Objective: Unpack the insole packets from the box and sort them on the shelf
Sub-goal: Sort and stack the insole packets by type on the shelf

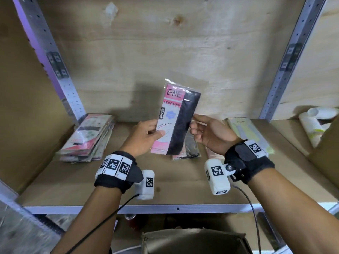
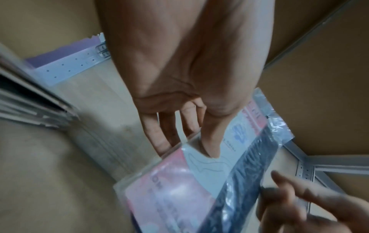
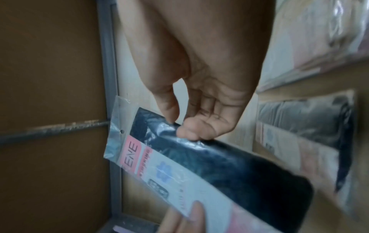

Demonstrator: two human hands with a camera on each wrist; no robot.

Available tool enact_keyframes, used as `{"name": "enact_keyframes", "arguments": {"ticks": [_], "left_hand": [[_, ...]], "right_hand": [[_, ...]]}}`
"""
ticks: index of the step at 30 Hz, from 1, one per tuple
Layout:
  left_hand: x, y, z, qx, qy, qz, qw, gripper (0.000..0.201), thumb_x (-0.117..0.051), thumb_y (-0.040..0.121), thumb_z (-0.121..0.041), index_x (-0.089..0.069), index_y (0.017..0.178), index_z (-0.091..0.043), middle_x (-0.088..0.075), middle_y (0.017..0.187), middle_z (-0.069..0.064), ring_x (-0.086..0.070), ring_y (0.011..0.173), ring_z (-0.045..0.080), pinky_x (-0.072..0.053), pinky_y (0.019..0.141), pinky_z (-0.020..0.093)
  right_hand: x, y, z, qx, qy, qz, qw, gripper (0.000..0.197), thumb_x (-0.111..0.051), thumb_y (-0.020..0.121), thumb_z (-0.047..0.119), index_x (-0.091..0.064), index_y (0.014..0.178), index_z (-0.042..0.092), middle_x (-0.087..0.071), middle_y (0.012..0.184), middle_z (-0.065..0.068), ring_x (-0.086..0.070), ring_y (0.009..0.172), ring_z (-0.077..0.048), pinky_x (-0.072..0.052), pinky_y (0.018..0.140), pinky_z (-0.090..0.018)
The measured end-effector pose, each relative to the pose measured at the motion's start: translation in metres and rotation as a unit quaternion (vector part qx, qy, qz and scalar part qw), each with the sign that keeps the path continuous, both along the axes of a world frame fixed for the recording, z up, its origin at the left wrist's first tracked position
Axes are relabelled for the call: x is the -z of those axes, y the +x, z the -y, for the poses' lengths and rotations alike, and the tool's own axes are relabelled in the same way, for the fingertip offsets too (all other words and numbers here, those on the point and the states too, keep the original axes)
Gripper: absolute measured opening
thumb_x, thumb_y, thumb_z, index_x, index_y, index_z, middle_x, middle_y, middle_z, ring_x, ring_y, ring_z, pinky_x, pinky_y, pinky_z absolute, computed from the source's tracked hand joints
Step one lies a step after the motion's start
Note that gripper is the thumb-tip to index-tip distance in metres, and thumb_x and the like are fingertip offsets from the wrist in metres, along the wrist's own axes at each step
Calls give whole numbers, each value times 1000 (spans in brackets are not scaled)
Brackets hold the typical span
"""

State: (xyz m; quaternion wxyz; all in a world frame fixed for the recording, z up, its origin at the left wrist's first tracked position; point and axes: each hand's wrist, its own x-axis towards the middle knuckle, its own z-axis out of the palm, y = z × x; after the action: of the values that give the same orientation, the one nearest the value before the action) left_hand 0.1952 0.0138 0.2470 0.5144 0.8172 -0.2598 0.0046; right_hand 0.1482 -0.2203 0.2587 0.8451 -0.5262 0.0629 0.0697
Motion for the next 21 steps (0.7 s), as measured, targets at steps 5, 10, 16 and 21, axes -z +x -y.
{"name": "enact_keyframes", "arguments": {"ticks": [5,10,16,21], "left_hand": [[6,-4,13,38,-97,-115,988,33,-64,94,-7,-65,127,-10,-74,114,2,-72,100,14,-59,74,27],[17,-4,29,31,-128,-182,975,31,-68,92,-11,-67,123,-9,-75,111,5,-74,98,18,-59,74,25],[23,13,33,-91,-195,-188,958,34,-70,91,-28,-64,117,-9,-75,107,4,-74,94,17,-60,71,26],[24,33,10,-207,-232,-191,931,54,-76,82,-44,-61,124,-13,-76,100,2,-74,91,15,-57,88,37]], "right_hand": [[24,-8,-1,11,-237,84,968,11,-71,85,6,-73,91,15,-72,76,3,-61,59,-7,-44,54,-21],[32,-11,5,-14,-146,97,984,27,-59,92,-4,-58,119,-5,-69,116,-21,-69,101,-32,-59,85,-39],[34,-17,20,-57,-195,67,977,19,-61,95,7,-66,111,14,-76,92,-3,-73,73,-13,-51,51,-18],[41,-24,33,-128,-249,46,959,27,-63,92,3,-67,118,11,-73,112,-12,-71,97,-26,-59,81,-33]]}}
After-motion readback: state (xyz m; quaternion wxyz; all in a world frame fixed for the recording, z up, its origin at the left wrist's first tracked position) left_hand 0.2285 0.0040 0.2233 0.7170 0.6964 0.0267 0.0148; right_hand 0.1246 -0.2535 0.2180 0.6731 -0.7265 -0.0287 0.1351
